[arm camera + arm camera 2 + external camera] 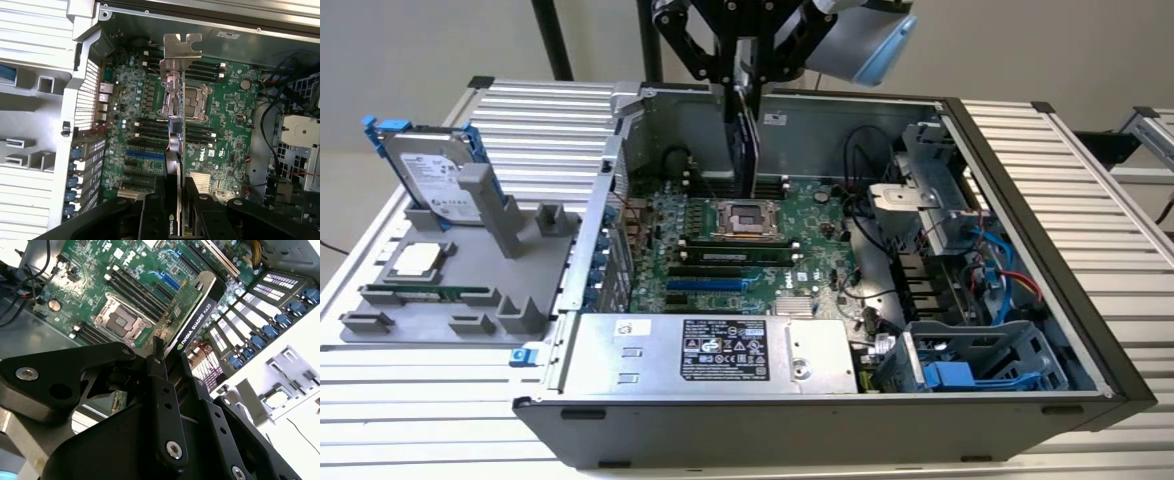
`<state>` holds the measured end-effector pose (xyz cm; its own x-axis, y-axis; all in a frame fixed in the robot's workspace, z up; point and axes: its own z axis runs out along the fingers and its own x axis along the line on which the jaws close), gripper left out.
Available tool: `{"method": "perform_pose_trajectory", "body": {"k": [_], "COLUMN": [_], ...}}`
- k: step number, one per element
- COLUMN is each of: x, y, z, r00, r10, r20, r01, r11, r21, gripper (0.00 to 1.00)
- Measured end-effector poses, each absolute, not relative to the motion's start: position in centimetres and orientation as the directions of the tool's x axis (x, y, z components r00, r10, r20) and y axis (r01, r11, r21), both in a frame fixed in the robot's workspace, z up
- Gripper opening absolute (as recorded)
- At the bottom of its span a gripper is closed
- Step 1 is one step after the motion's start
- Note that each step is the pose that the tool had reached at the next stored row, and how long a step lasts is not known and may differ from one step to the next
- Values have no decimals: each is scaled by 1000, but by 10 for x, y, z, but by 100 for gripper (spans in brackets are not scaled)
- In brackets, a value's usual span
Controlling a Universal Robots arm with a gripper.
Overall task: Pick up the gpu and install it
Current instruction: 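Insert the gpu into the slot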
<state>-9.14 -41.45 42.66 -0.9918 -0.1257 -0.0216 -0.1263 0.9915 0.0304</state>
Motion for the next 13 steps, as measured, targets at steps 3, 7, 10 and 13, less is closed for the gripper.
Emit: {"method": "perform_pose_trajectory", "body": {"k": [3, 7, 10, 13], "x": [-91, -89, -88, -87], "y": [-414, -414, -414, -414], "z": [427, 427, 427, 427], "r00": [-990, -988, -986, -984], "r10": [-138, -154, -166, -178], "r20": [-22, -22, -21, -22], "r01": [-139, -155, -166, -179], "r11": [990, 988, 986, 983], "r21": [30, 30, 30, 30], "gripper": [0, 0, 0, 0]}}
